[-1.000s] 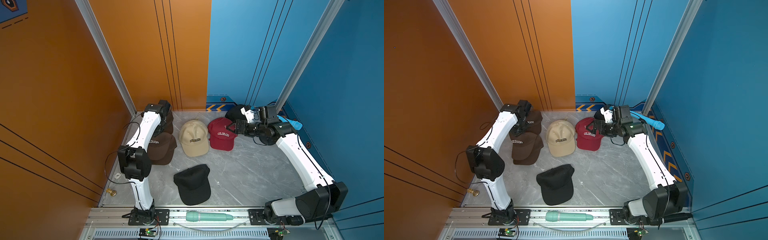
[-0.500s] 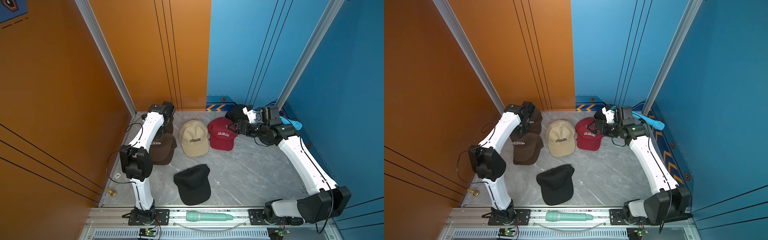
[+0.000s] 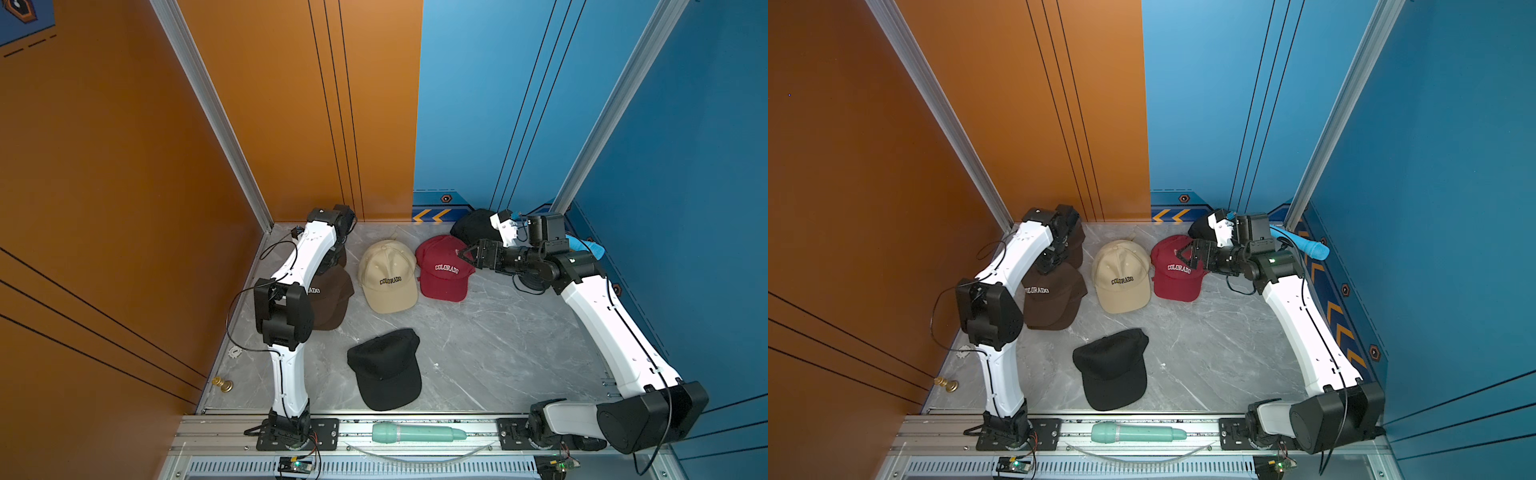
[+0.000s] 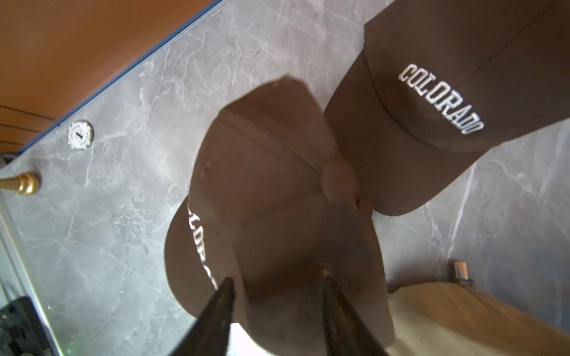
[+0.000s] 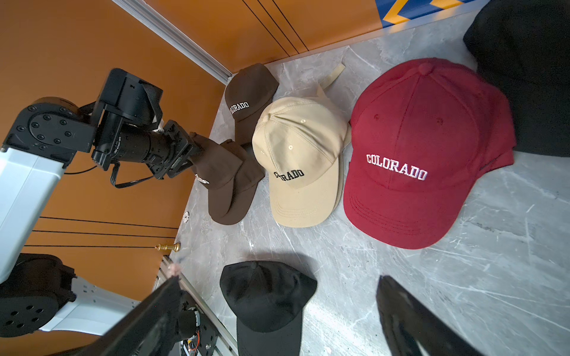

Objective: Stack the baseball caps by color
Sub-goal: Place the baseball cap on the baseball cap.

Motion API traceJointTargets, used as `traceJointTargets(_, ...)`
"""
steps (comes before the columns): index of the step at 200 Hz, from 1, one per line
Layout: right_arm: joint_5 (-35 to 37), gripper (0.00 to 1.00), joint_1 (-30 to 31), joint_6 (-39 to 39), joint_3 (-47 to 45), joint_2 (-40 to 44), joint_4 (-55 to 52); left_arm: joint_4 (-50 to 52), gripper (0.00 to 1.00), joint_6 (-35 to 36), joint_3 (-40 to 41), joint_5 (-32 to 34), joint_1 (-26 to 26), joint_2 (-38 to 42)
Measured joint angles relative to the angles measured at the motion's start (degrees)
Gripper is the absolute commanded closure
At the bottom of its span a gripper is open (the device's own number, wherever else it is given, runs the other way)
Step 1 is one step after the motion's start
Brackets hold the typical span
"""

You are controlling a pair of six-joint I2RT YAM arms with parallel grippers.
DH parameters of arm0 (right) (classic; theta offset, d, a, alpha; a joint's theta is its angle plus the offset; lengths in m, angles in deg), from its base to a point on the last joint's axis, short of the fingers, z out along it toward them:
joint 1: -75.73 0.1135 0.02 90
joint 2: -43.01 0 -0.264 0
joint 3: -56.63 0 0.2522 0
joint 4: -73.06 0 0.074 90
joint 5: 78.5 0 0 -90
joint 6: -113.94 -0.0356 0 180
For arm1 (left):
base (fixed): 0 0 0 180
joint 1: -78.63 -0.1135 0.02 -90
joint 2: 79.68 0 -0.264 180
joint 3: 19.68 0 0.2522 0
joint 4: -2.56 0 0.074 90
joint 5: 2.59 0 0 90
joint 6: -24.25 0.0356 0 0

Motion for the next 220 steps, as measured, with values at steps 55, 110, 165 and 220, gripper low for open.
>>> traceJointTargets(55, 0.0, 0.00, 0.0, -0.1, 0.0, 0.0, 0.0, 0.0, 0.29, 0.4, -0.3, 0.0, 0.0, 0.0)
traceJointTargets(110, 0.0, 0.00, -0.1, -0.6, 0.0, 0.0, 0.0, 0.1, 0.30, 0.8, -1.5, 0.0, 0.8, -0.2)
traceJointTargets(165, 0.0, 0.00, -0.1, -0.6, 0.0, 0.0, 0.0, -0.1, 0.31, 1.4, -0.4, 0.1, 1.2, 0.6)
traceJointTargets(220, 0.0, 0.00, 1.6, -1.0, 0.0, -0.5, 0.0, -3.8, 0.30, 6.8, 12.2, 3.4, -0.6, 15.0)
